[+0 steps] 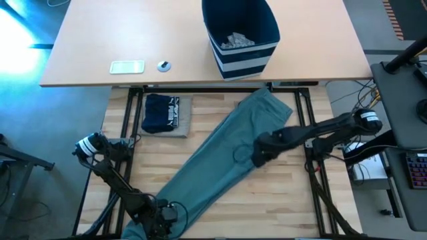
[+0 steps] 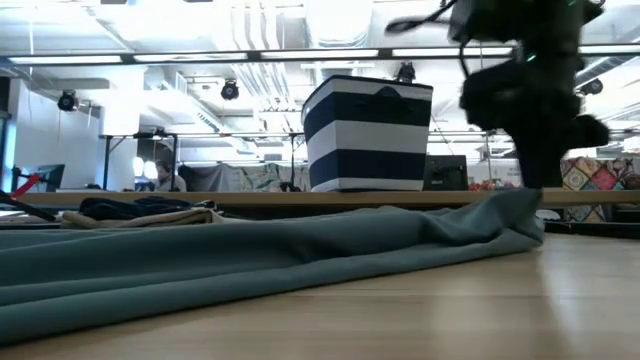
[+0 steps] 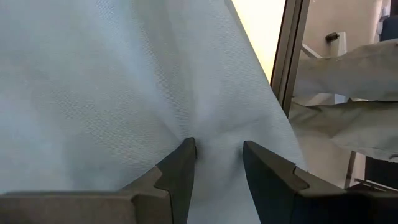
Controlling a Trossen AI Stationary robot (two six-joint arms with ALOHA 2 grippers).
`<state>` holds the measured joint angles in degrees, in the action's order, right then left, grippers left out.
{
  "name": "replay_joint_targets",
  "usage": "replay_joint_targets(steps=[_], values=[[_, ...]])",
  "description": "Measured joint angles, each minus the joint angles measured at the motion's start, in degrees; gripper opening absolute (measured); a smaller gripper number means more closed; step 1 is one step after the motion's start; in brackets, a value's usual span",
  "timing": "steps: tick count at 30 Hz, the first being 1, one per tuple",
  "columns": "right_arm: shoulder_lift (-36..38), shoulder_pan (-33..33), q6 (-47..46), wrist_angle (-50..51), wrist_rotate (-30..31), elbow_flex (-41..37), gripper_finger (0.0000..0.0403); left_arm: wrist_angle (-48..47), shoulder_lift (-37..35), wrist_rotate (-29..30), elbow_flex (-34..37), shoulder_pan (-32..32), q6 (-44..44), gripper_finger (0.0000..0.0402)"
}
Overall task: Fold Laundry from Bin
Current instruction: Fold the gray pants
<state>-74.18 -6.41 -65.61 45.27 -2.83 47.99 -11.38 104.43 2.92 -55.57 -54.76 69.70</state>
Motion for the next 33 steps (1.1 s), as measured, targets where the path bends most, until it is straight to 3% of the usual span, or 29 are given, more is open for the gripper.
replay_joint_targets(steps=[5, 8, 12, 15, 24, 33], values=[[-3.61, -9.16, -5.91, -5.85, -0.16, -0.24, 0.0013, -0.04, -0.03, 0.07, 0.02, 0.0, 0.23, 0.0126], [-8.46, -10.79, -6.37, -11.99, 3.21, -0.31, 0.0013, -0.11, -0.03, 0.09, 0.04, 0.04, -0.2, 0.0126], [-13.95, -9.17, -6.39, -13.02, 10.26, 0.42, 0.0013, -0.14, -0.06, -0.17, 0.04, 0.15, -0.22, 0.0126], [-13.8, -7.28, -5.74, -13.16, 13.57, 2.19, 0.0013, -0.17, -0.12, -0.83, 0.04, 0.2, 1.07, 0.0126], [-9.64, -1.14, -1.21, -7.07, 11.88, 3.37, 0.0013, -0.17, -0.14, -0.85, 0.07, 0.02, 2.85, 0.0126], [-7.91, -0.44, 3.42, -10.51, 8.35, 5.03, 0.0013, -0.17, -0.16, -0.92, 0.09, 0.0, 2.24, 0.0126]])
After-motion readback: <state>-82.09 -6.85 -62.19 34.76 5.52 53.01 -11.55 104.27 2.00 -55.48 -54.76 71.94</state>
